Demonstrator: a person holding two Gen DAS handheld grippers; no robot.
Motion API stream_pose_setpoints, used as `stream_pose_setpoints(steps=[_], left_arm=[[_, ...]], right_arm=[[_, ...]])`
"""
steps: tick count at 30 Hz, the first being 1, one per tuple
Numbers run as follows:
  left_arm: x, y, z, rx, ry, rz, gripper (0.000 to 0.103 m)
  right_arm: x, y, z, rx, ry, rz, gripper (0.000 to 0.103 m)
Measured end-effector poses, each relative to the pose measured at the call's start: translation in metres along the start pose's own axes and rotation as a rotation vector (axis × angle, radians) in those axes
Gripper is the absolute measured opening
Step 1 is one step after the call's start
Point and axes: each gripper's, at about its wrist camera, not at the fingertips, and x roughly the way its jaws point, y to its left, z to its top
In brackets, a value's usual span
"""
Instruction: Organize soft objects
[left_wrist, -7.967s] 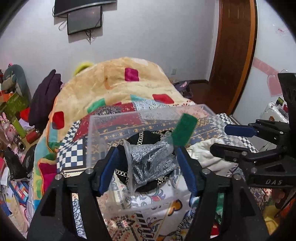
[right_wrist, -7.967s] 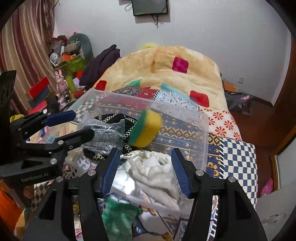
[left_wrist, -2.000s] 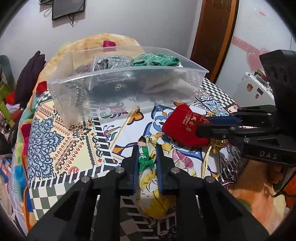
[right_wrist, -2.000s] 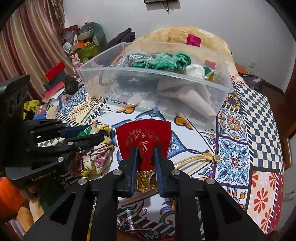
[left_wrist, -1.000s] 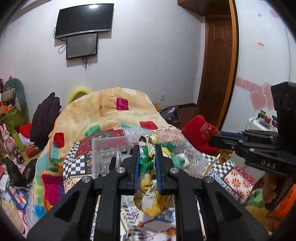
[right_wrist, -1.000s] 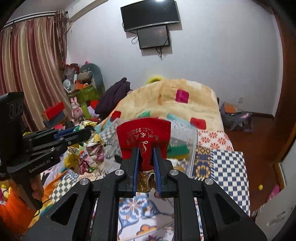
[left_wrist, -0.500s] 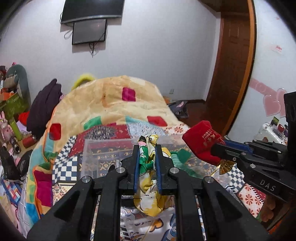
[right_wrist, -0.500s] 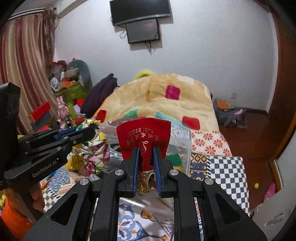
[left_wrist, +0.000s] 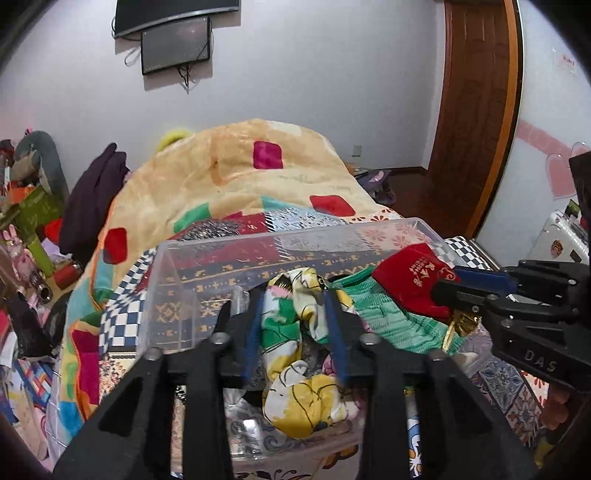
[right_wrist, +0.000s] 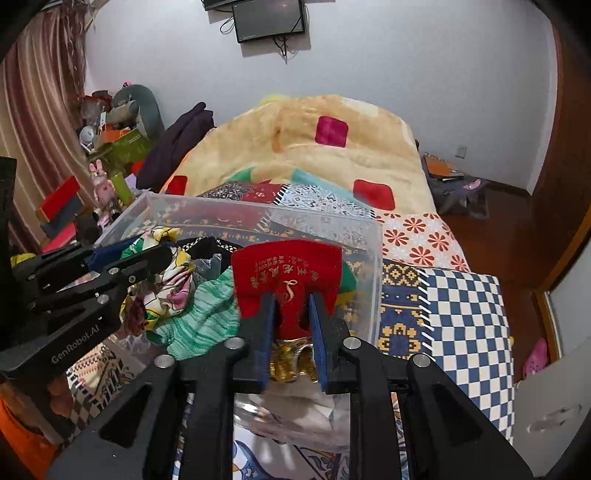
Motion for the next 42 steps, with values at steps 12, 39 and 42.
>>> stream_pose_setpoints(steps=[12,39,42], left_arm=[[-0.058,0.012,0.002,-0.039,-0.089,-0.071,0.047],[-0.217,-0.013,-0.020,-0.008,-0.425,-0.051,0.099],[-0.219,-0.015,-0.023,-0.001,-0.429,-0.044,0.099]], right_arm=[[-0.052,0.009,0.007,-0.026,-0.122,0.032,0.036],[-0.174,0.047,-0.024,-0.050,-0.433,0.070,0.079],[-0.175,0.048,-0.027,-0.058,-0.443,0.063,0.082]])
